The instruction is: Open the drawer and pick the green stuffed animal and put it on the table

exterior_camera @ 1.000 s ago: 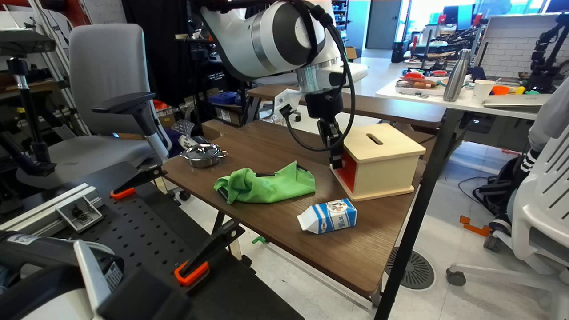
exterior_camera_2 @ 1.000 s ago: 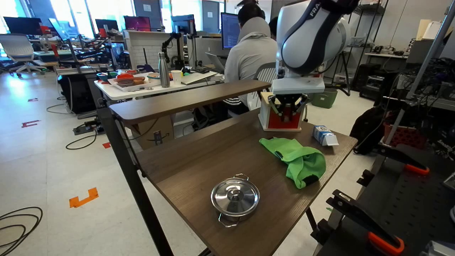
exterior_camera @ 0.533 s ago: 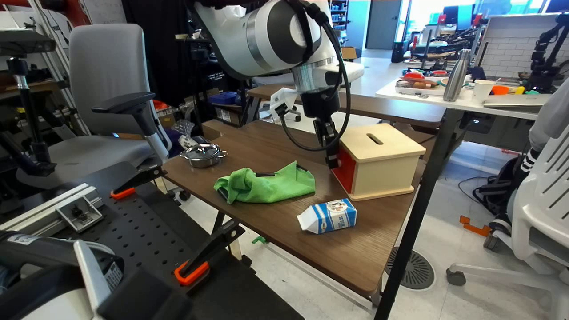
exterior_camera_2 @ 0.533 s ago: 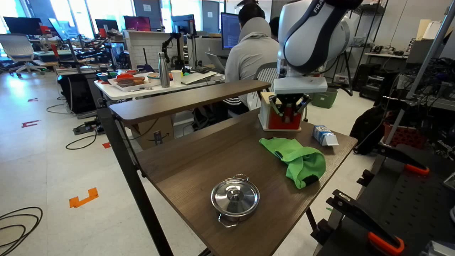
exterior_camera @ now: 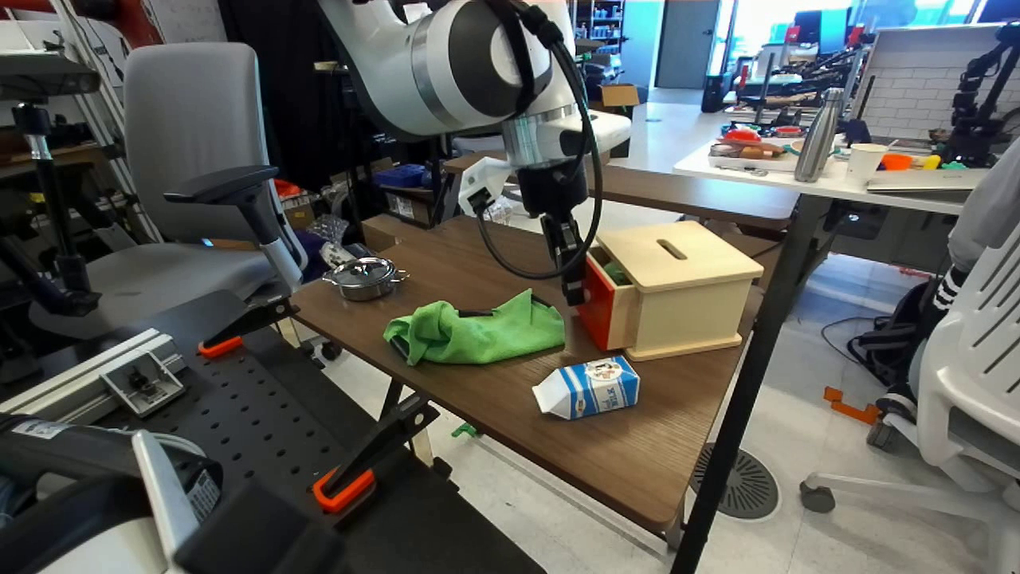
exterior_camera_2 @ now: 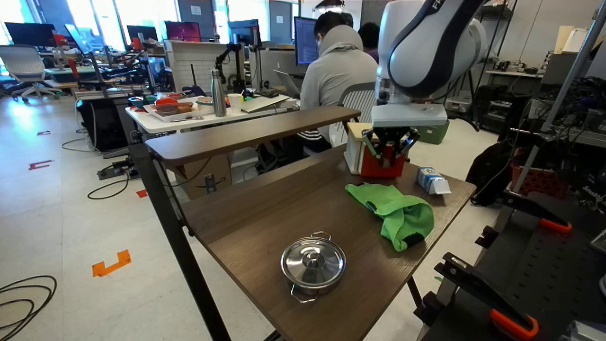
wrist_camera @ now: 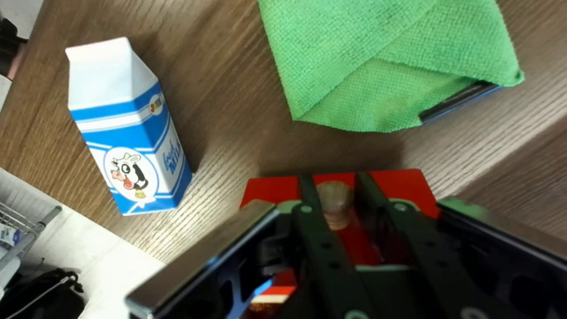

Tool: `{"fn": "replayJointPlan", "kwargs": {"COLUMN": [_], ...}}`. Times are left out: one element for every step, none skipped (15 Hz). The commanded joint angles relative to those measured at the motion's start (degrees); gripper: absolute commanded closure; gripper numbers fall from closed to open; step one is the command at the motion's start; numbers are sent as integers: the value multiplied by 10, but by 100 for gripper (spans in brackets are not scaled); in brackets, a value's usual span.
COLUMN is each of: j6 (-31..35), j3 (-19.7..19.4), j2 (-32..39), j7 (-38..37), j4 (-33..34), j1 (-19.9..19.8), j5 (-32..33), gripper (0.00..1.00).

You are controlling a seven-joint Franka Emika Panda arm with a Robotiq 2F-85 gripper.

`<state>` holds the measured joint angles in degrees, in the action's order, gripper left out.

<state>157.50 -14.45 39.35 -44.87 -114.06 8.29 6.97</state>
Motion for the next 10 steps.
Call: {"fn": "replayJointPlan", "kwargs": {"j6": [18, 18, 17, 15, 16, 15, 15, 12, 6, 6], "j3": [5, 7, 12, 15, 16, 17, 18, 18, 20, 22], "j2": [-38, -41, -46, -51, -53, -57, -59, -61, -63, -65], "j7": [22, 23, 28, 30, 30, 30, 31, 30, 33, 36], "j4": [-51, -57, -64, -71, -78, -84, -88, -92, -94, -97], "j1": [14, 16, 15, 16, 19, 21, 22, 23, 23, 22], "j5": [-11, -10, -13, -14, -12, -11, -11, -11, -10, -11], "gripper": [93, 93, 93, 93, 93, 93, 93, 93, 49, 48]}}
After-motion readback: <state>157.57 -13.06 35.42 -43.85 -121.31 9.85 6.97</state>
